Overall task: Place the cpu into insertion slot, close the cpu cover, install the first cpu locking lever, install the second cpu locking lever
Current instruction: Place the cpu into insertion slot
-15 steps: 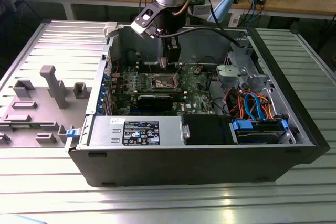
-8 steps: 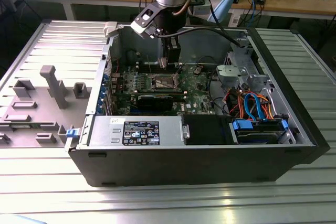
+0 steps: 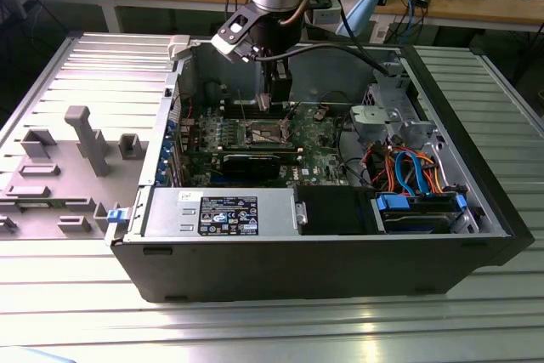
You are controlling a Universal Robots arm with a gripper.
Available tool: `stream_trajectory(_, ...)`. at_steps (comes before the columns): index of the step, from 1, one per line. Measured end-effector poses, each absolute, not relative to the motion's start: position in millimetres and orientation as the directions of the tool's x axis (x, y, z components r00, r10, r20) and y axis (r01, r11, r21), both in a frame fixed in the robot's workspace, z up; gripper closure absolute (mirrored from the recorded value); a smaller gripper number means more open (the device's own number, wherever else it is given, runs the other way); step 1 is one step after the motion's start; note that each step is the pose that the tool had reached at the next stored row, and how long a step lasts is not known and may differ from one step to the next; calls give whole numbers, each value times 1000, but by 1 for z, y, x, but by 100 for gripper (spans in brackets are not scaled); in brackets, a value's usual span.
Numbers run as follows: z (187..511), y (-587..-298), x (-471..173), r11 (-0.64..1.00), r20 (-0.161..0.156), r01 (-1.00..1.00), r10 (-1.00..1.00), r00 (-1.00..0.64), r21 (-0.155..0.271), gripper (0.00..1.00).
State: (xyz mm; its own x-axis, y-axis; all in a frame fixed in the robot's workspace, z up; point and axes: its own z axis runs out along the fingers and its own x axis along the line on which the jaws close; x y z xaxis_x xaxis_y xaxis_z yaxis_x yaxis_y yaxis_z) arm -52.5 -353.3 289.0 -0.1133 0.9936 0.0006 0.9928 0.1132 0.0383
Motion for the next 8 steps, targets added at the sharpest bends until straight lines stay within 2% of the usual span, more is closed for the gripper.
stream_trajectory(8,289,-353,-53,106,-2,994,994,-106,38,45)
